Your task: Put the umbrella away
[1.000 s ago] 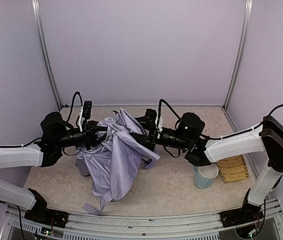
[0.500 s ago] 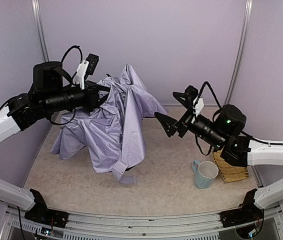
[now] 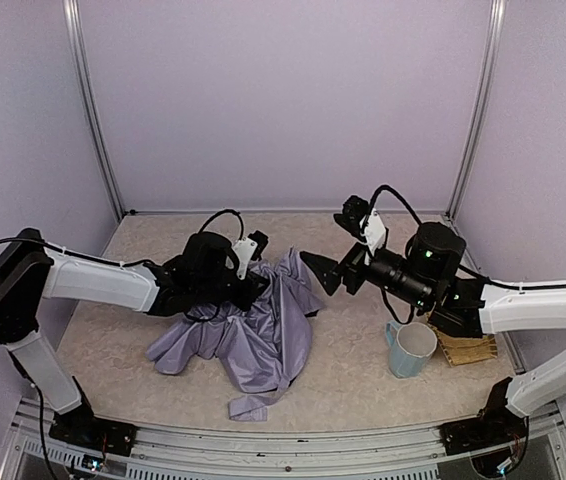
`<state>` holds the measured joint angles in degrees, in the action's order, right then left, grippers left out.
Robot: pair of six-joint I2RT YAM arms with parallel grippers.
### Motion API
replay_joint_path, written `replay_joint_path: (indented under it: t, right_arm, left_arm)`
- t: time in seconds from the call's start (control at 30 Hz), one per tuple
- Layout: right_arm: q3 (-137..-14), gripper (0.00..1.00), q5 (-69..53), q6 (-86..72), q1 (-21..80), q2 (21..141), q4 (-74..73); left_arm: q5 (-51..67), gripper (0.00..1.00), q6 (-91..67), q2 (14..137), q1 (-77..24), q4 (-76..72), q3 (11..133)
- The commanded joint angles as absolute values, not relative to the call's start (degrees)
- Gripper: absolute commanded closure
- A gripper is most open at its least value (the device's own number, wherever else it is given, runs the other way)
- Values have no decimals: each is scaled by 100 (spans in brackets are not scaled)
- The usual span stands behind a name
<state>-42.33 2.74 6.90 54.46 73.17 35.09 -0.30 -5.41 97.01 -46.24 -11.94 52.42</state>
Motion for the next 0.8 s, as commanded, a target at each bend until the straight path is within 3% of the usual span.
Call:
replay_joint_path:
  t: [0.0,0.2,0.37,0.77]
  right_arm:
    - [-4443,0,123,578,5423,7426,3331]
    - [-4689,0,-14,764,5425,7046,2527]
    - [-5144,0,-1062,1378,5426,6559,1282]
    - [-7313,0,-2379,2062,5999,8412,-1446]
  left_arm:
    - [369,100,-608,9629,-4667,-195,4765]
    - [2134,100,-531,7350,-3885,-1228,4429]
    - [3376,100,-310,6062,-3893,-2693,3561]
    - [3604,100,-386,5808,-4387,-4172,3033]
